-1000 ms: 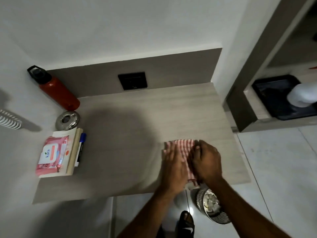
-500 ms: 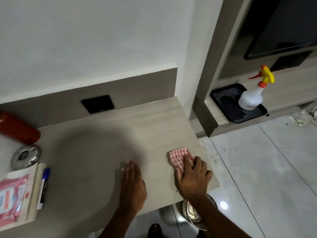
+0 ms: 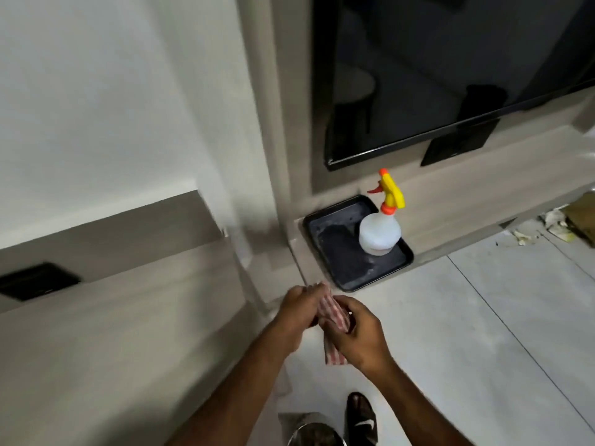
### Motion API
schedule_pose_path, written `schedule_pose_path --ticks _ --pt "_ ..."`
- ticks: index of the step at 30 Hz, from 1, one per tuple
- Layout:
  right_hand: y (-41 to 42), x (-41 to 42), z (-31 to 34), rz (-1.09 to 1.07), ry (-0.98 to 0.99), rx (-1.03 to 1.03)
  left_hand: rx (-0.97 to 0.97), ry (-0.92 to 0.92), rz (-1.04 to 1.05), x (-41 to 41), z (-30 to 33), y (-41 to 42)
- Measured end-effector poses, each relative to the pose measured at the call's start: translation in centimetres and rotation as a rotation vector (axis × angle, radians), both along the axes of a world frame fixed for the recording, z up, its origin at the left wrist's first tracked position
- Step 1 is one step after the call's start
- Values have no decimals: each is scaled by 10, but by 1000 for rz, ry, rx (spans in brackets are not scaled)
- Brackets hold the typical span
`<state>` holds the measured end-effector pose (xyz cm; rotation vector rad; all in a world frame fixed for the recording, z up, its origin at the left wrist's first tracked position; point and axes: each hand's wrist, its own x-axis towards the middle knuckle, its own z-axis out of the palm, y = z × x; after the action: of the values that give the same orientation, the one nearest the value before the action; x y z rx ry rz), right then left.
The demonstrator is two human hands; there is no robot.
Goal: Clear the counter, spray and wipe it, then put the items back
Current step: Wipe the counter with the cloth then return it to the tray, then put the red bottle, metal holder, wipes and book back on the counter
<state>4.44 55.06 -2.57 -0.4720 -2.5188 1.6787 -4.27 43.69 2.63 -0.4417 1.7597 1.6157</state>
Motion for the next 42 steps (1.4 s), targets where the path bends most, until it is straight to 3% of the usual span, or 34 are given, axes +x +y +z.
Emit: schedule_pose_path --ticks 3,9,14,19,24,29,33,38,42 --pt "45 -31 11 42 18 5 -1 -21 18 -40 5 33" --pt "115 -88 10 89 -338 -564 14 134 -7 -113 20 73" --pt "120 -111 -13 -227 -408 -686 -268 369 -189 -163 0 88" --pt "110 -132 -27 -569 -384 -430 -505 522 -472 -172 -26 108" --pt "99 -137 -25 -575 -459 -242 -731 764 -754 -149 -39 101" --pt "87 -137 -11 -639 -473 -200 -961 984 -857 -127 -33 58" --pt "51 -128 10 -725 -329 -135 -1031 1099 -746 -107 -23 -5" --pt "-36 -95 29 -546 -296 99 -1112 1204 -617 -73 -20 -117" --pt "-156 -72 39 -218 -249 405 -1182 1183 -547 -37 -10 -231"
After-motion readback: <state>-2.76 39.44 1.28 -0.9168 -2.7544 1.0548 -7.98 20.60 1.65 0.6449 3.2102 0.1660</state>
